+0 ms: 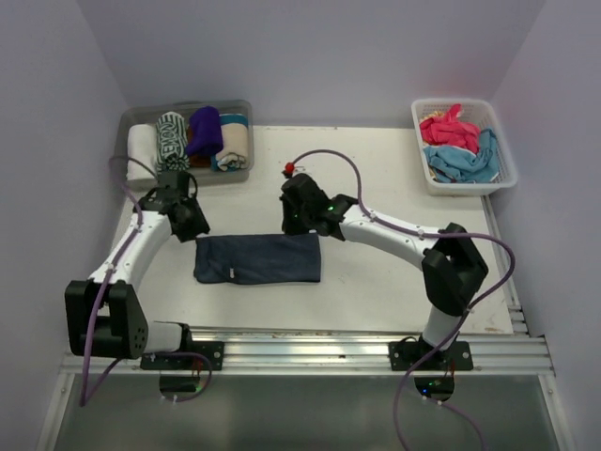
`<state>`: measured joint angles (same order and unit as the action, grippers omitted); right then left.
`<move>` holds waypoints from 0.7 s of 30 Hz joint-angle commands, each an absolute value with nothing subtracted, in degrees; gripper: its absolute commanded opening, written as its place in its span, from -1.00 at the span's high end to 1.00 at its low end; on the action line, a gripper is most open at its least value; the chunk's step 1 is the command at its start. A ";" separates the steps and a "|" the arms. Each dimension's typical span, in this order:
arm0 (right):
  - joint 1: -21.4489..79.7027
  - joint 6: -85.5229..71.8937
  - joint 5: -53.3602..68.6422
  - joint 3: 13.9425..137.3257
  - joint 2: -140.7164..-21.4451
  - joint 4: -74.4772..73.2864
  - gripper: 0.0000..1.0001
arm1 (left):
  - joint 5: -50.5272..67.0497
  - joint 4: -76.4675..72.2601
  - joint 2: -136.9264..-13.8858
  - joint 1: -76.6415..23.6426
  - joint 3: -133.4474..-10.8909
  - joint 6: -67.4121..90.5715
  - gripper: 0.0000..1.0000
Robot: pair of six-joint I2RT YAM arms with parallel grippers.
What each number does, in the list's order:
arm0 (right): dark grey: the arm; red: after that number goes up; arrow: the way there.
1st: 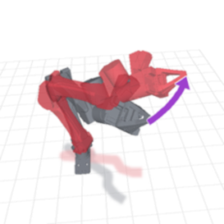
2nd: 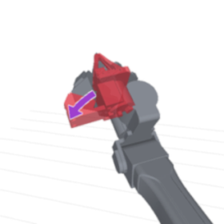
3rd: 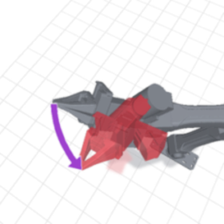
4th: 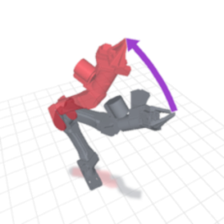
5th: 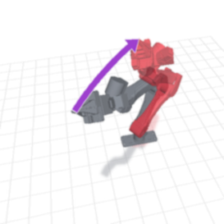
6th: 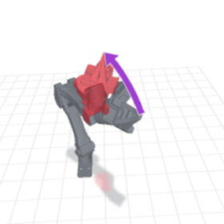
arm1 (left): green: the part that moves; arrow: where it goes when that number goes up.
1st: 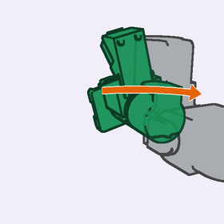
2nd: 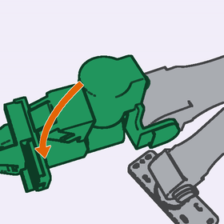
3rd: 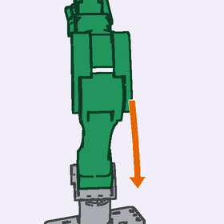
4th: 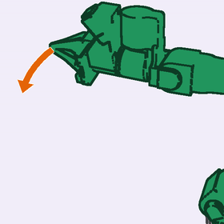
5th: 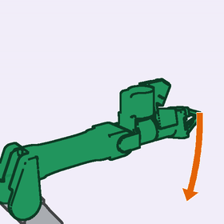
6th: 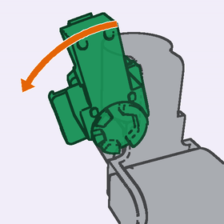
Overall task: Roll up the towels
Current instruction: Fold the towel
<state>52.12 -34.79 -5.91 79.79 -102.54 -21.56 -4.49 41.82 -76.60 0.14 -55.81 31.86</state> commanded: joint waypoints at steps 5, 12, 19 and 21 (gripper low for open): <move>48.70 -37.18 -9.23 75.41 -103.18 -23.47 0.85 | 5.45 36.39 -80.24 -12.56 -55.73 28.83 0.26; 46.32 -36.21 -7.65 76.20 -107.04 -24.70 0.87 | 11.09 35.86 -85.68 -14.59 -53.09 25.84 0.25; 46.06 -35.77 -6.51 77.61 -110.74 -24.96 0.88 | 1.59 41.74 -86.05 -14.07 -51.86 26.45 0.26; 45.71 -35.68 -6.24 77.61 -111.44 -24.78 0.88 | -1.65 44.03 -84.91 -12.93 -51.68 26.98 0.27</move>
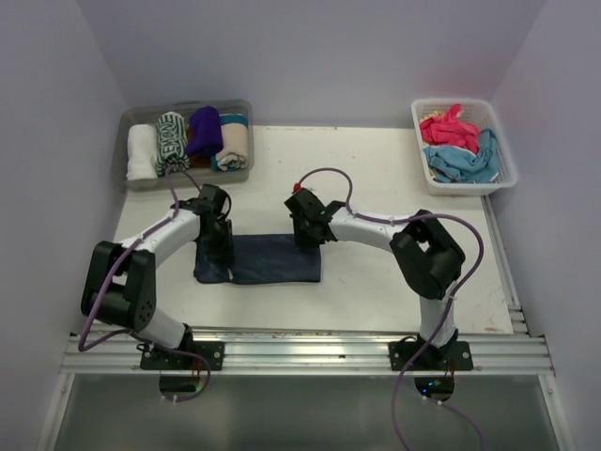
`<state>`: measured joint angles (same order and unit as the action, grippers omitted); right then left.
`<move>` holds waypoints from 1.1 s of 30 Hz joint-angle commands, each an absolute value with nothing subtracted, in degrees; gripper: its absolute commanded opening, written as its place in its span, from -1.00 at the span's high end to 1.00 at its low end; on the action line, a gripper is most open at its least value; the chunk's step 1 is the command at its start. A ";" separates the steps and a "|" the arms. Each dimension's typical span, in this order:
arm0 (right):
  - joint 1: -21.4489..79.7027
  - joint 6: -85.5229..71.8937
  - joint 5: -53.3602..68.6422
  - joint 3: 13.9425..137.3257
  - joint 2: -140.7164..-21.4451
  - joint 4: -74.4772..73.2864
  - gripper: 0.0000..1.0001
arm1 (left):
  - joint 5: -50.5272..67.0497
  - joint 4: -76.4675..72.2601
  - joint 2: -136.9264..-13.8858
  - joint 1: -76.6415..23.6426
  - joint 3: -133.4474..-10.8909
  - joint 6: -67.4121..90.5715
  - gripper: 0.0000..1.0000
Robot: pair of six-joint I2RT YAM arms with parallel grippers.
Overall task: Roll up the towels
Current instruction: Fold the towel
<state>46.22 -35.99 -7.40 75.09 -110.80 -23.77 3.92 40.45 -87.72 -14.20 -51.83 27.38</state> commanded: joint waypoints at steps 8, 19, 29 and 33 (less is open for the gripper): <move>44.38 -35.33 -5.63 76.47 -112.85 -24.52 0.88 | -4.04 45.70 -80.33 -2.64 -50.01 28.21 0.26; 44.47 -34.28 -6.94 75.50 -108.89 -24.17 0.89 | -0.79 43.59 -78.13 -13.69 -56.42 31.28 0.25; 43.07 -34.01 -8.17 74.01 -110.75 -24.44 0.91 | 0.27 40.26 -87.53 -15.82 -50.19 32.69 0.28; 42.89 -34.63 -8.53 66.65 -106.71 -23.04 0.92 | 0.26 38.76 -92.27 -15.82 -51.41 31.91 0.28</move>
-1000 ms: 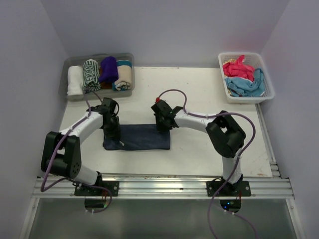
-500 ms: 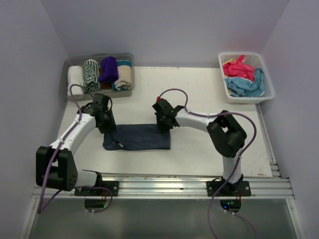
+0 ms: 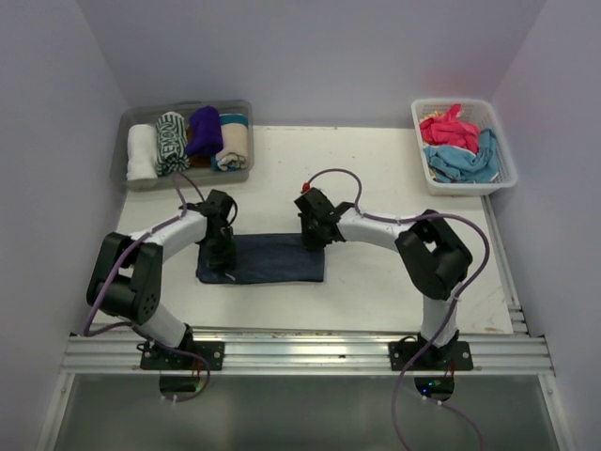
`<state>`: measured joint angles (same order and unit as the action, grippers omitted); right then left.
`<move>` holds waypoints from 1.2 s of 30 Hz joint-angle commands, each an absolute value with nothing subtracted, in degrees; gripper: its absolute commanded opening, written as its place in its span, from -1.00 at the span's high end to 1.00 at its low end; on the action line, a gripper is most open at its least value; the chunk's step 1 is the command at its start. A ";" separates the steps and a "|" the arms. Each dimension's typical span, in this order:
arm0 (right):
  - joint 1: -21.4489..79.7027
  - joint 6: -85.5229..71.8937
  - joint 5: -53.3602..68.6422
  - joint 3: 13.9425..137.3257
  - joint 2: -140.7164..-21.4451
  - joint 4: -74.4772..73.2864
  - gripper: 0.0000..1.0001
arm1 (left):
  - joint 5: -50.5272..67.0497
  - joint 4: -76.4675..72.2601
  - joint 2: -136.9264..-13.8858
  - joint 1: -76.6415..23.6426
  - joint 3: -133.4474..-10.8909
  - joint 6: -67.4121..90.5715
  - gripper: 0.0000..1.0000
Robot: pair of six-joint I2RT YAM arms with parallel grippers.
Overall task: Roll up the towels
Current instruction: Fold the towel
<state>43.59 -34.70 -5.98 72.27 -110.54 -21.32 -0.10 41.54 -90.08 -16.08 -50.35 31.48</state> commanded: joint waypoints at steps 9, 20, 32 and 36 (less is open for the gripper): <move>49.55 -43.92 -9.13 46.25 -90.73 -23.28 0.96 | 0.26 39.98 -108.95 -20.91 -68.80 29.62 0.28; 60.91 -48.69 -21.69 45.34 -76.74 -33.03 0.86 | -4.64 48.25 -127.35 -30.85 -104.22 24.88 0.28; 52.05 -39.73 -20.67 51.85 -78.22 -31.74 0.82 | -7.67 48.43 -120.95 -30.59 -105.48 19.86 0.25; 48.87 -35.35 -16.62 53.87 -81.38 -27.61 0.85 | -4.23 46.58 -121.46 -30.59 -99.68 22.32 0.39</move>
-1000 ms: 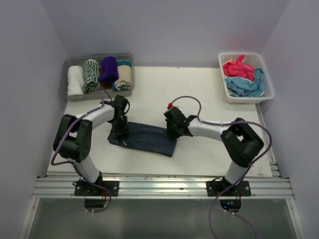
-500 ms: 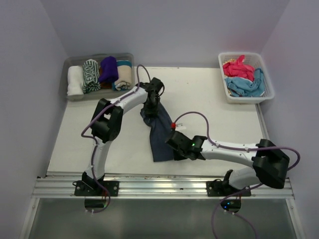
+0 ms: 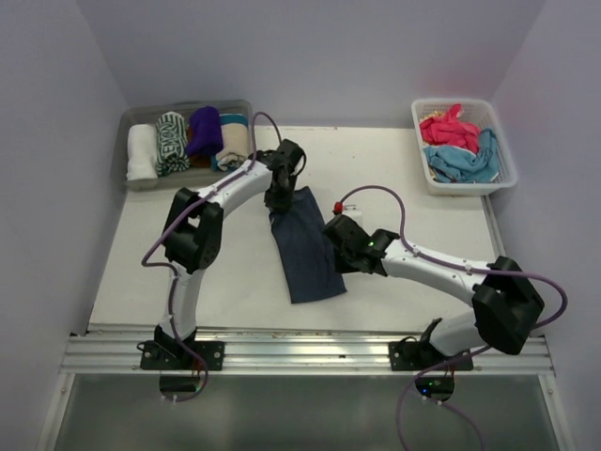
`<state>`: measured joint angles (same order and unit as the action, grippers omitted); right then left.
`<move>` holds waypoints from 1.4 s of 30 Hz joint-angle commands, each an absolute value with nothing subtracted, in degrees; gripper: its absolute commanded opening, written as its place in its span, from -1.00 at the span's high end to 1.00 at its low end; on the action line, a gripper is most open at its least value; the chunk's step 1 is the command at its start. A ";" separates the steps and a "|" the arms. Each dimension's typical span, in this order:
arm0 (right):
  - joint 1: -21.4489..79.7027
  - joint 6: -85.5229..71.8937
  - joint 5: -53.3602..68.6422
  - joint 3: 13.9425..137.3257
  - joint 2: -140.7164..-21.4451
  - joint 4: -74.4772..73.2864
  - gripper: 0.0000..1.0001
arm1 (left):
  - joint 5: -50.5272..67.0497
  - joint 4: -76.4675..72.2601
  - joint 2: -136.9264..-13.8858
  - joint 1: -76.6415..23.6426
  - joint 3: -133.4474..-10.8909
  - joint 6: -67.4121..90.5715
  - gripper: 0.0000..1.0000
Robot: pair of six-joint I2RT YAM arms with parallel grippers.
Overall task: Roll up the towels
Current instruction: Fold the towel
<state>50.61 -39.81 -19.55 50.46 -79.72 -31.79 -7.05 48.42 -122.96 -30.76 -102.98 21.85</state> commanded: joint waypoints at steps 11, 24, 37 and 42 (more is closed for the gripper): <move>44.58 -29.80 -11.17 62.74 -90.96 -25.05 0.67 | -4.47 44.38 -121.20 -30.59 -98.08 23.73 0.42; 34.89 -19.17 2.63 86.21 -110.20 -23.82 0.39 | 1.65 42.74 -112.42 -23.65 -95.40 23.20 -0.28; 33.66 -16.61 2.20 95.53 -120.14 -25.66 0.32 | 13.27 30.32 -108.81 -22.32 -81.30 23.20 -0.26; 32.87 -17.05 1.67 96.15 -120.85 -25.49 0.32 | 11.17 30.93 -111.00 -22.32 -82.09 22.50 -0.18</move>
<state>33.74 -17.89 2.39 93.71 -120.05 -25.63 10.92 33.36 -110.69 -22.41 -81.03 23.31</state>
